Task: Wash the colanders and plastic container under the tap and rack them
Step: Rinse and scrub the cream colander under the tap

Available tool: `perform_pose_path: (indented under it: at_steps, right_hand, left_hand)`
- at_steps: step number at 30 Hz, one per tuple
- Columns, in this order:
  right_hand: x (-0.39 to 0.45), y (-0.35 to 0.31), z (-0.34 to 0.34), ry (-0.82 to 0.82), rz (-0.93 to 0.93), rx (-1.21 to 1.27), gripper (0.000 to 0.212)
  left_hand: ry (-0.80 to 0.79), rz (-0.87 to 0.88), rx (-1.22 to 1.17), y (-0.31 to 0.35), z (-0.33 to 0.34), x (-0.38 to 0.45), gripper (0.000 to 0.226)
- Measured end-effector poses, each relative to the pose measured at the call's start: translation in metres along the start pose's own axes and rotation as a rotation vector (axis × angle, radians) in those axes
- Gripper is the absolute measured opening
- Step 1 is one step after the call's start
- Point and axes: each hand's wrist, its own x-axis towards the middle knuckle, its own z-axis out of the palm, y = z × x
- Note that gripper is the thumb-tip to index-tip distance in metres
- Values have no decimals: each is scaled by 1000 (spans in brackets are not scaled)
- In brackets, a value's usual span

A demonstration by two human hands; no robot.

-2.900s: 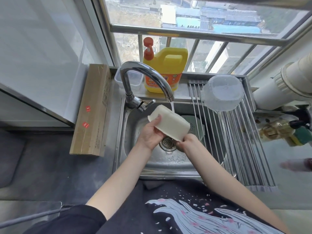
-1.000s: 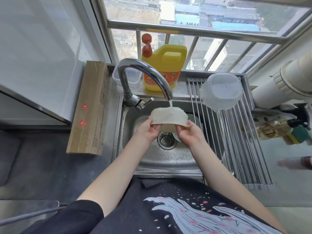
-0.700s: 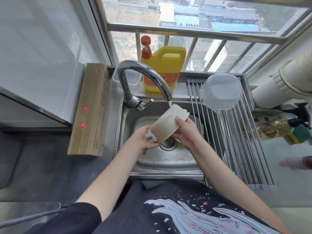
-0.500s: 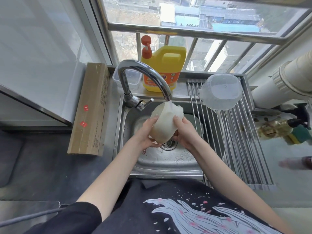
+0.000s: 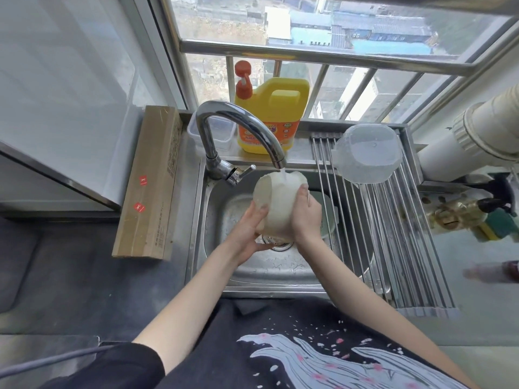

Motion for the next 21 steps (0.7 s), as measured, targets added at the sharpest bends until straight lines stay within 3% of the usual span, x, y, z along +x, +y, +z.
perform_pose_path:
  at_steps: [3,5,7,9,11,12,14,16,19,21]
  right_hand:
    - [8,9,-10,-143,-356,-523,38]
    - [7,13,-11,-323,-501,-754,26]
    - [2,20,-10,-498,-623,-1027,21]
    - [-1,20,-15,-686,-679,-1121,37]
    - [0,16,-24,-885,-485,-882,50]
    - [1,12,-27,-911,-327,-704,45]
    - [13,8,-32,-732,-313,-653,38]
    - [31,8,-32,-550,-549,-1056,35]
    - [46,11,-25,-636,-742,-1491,60]
    - [53,18,-20,-691,-829,-1677,63]
  left_hand:
    - [-65,-61,-110,22,-8,2,49]
    - [-152,-82,-216,35,-9,4,49]
    - [-127,-41,-54,38,0,6,48]
    - [71,38,18,31,11,9,40]
    - [182,66,-12,24,12,14,52]
    - [183,50,-12,22,8,15,53]
    - [130,-29,45,17,-2,15,50]
    - [56,-92,72,15,-7,12,46]
    - [2,-150,103,18,-6,4,57]
    - [17,-153,193,21,-8,4,64]
